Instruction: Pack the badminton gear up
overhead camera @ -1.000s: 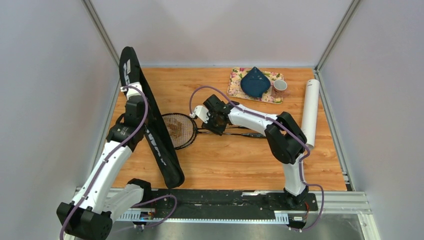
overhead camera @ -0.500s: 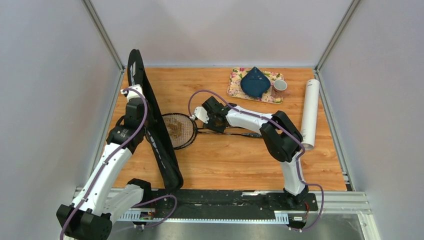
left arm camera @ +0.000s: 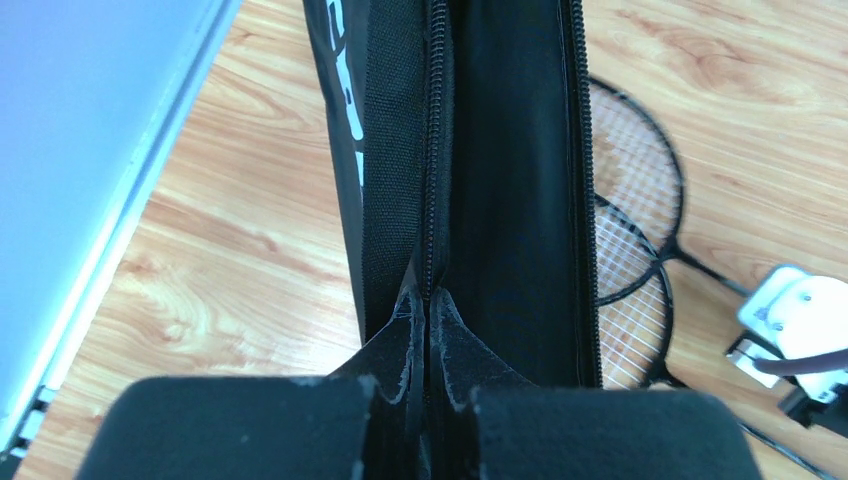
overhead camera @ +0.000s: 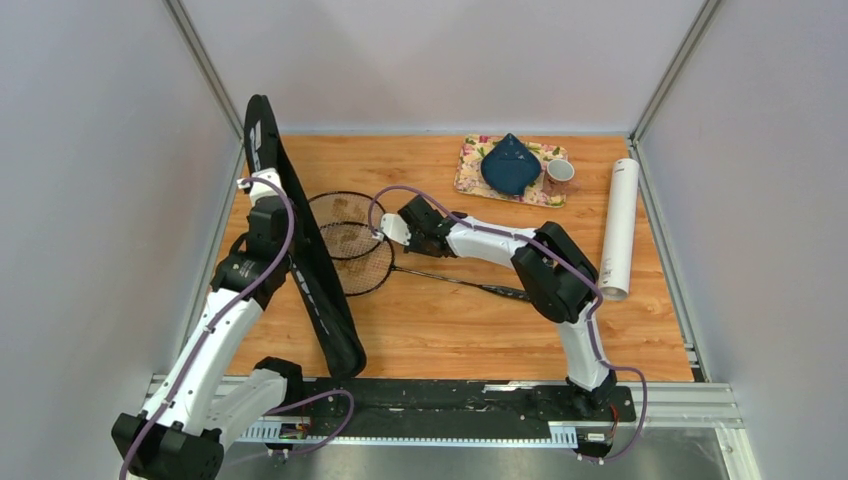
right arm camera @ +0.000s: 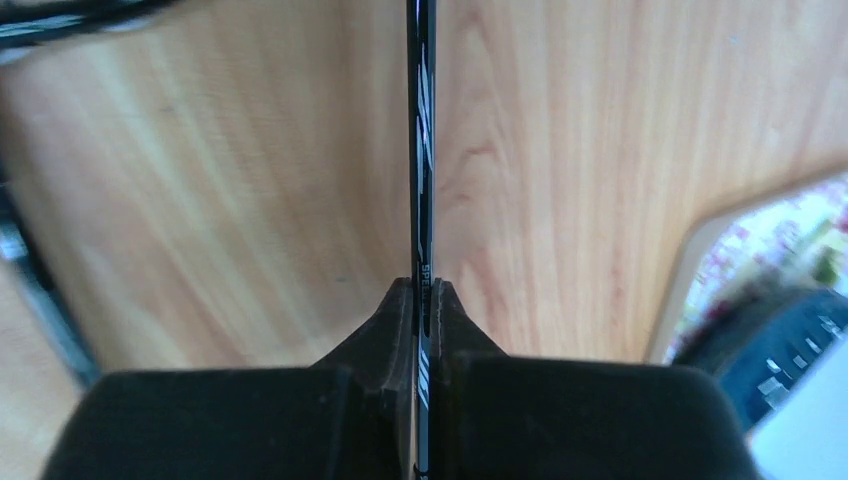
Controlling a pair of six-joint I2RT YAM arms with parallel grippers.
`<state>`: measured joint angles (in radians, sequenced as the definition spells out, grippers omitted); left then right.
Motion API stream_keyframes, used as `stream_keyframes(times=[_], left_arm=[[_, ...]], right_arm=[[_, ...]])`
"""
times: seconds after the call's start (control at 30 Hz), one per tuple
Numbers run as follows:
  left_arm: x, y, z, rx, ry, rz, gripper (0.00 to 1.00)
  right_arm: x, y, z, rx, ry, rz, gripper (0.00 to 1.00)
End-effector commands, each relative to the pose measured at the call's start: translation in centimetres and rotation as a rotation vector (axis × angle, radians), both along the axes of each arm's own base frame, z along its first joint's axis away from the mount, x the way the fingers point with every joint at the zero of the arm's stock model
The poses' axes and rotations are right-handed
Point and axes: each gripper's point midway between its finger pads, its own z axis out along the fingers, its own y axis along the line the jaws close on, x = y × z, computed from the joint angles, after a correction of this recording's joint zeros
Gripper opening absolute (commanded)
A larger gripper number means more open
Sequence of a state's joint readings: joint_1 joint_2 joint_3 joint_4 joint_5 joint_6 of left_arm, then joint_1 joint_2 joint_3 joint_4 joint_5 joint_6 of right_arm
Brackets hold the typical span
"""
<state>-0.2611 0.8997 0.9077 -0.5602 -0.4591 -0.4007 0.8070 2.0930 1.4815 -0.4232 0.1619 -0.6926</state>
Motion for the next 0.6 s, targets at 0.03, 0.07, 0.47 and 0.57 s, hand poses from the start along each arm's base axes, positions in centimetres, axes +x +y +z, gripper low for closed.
stream_keyframes(times=[0.03, 0.07, 0.47, 0.57], left_arm=[[1.2, 2.5, 2.8, 0.107, -0.071, 0.099, 0.0], [1.4, 2.6, 2.5, 0.122, -0.059, 0.099, 0.0], [5.1, 1.6, -1.3, 0.042, 0.021, 0.075, 0.0], [6.9, 1.0, -3.3, 0.001, 0.064, 0.064, 0.0]], right_arm=[[4.0, -0.6, 8.3, -0.003, -0.311, -0.143, 0.0], [4.3, -1.0, 9.7, 0.003, -0.341, -0.169, 0.0], [1.5, -6.3, 17.0, -0.124, -0.461, -0.374, 0.0], [0.4, -7.5, 18.3, -0.101, -0.485, -0.426, 0.0]])
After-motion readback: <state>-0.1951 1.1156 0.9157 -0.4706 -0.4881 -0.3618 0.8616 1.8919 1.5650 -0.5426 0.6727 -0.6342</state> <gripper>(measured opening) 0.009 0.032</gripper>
